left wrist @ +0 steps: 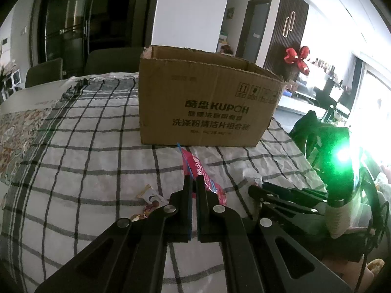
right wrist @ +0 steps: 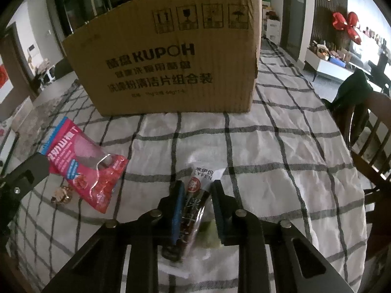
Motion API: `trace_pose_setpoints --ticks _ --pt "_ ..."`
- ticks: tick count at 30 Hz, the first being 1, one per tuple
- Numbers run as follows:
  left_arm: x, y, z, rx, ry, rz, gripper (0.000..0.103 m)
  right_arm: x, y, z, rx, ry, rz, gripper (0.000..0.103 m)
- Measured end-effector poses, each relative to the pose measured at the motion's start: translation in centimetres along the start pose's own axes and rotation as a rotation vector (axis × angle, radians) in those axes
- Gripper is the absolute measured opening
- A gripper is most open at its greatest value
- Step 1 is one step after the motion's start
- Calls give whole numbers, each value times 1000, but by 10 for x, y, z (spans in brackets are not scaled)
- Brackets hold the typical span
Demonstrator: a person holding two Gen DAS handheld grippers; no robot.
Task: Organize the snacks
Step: 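Hold the pink packet with the left tool while the right tool grasps the dark wrapped bar, then lift the pink packet and dark bar toward the box with both tools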
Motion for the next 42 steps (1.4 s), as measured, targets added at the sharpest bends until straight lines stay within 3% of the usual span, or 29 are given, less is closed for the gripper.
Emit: trace_pose_setpoints --ticks 20,42 --pt "-33 -21 -16 34 17 -83 4 -79 -24 -10 59 -83 -185 19" --pt "-63 -100 -30 113 7 -249 4 -140 -92 -12 60 -126 -399 18"
Point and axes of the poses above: each gripper's, at about its wrist camera, not at the fingertips, and x roughly the way its jaws point, z to its left, y to its underside, the point moved 3 cm from there along x, roughly the way its jaws point, and after that the axes turned 6 degrees about y, right-handed, at the moved point
